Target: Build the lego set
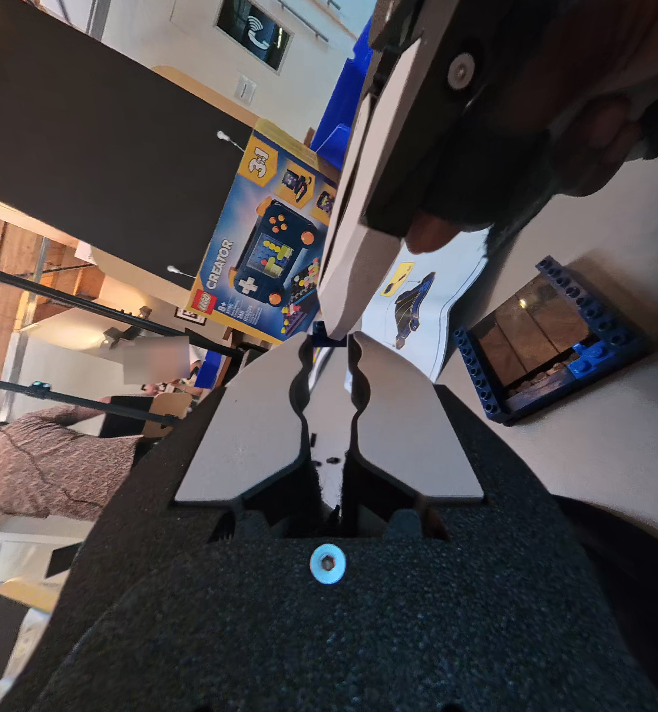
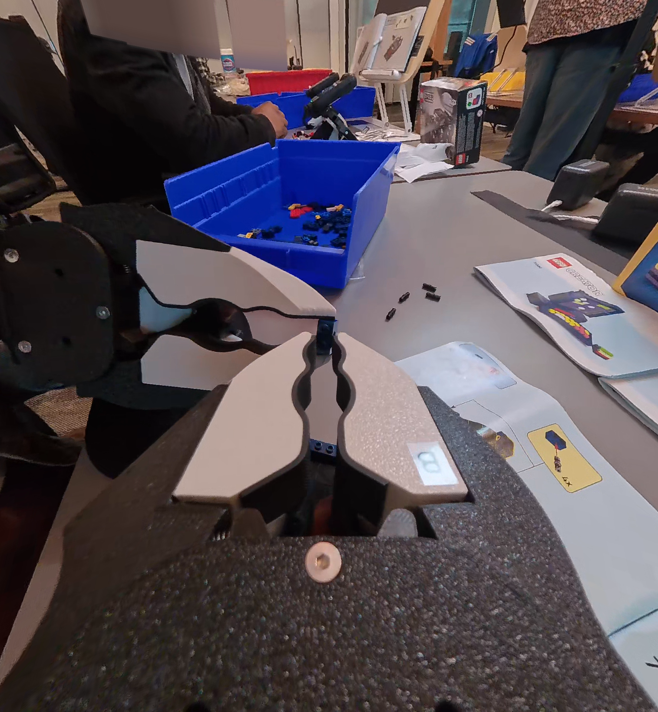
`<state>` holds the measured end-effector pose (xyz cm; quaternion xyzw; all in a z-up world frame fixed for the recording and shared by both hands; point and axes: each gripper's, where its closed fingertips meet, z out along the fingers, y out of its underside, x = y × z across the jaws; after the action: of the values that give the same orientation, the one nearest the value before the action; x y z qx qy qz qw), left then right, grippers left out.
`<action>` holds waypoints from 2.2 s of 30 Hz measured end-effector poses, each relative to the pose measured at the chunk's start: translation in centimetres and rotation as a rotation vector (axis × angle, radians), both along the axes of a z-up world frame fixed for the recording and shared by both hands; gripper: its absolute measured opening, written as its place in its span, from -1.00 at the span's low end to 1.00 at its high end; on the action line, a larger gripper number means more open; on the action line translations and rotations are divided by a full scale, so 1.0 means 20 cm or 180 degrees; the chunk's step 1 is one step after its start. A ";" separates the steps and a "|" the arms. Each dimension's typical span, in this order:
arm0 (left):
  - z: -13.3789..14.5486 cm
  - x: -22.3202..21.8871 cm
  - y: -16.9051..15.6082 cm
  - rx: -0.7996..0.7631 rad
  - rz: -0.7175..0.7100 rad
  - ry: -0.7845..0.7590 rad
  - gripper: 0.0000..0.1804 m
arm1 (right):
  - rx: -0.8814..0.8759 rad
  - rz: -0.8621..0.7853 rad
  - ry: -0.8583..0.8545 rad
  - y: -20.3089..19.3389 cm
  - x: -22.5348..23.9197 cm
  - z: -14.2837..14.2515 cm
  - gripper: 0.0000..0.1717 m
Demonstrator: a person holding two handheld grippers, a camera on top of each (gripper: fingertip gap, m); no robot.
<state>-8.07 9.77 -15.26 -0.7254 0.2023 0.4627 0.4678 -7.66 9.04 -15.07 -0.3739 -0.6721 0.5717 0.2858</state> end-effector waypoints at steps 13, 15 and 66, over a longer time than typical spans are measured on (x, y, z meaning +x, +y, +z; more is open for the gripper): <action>0.07 0.06 -0.15 0.0523 -0.1364 -0.2601 -0.60 | -0.0429 -0.0290 0.0227 0.20 0.02 0.12 -0.92; 0.12 0.05 -0.21 0.0613 -0.1738 -0.2965 -0.61 | -0.0438 -0.0319 0.0253 0.22 0.02 0.12 -0.92; 0.39 -0.07 -0.37 0.0835 -0.1462 -0.2568 -0.63 | -0.0900 -0.0473 0.0200 0.42 0.04 0.11 -0.91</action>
<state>-9.45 2.45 -7.40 -0.7184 0.0996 0.0508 0.6866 -6.93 17.45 -12.91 -0.4411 -0.5461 0.6493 0.2926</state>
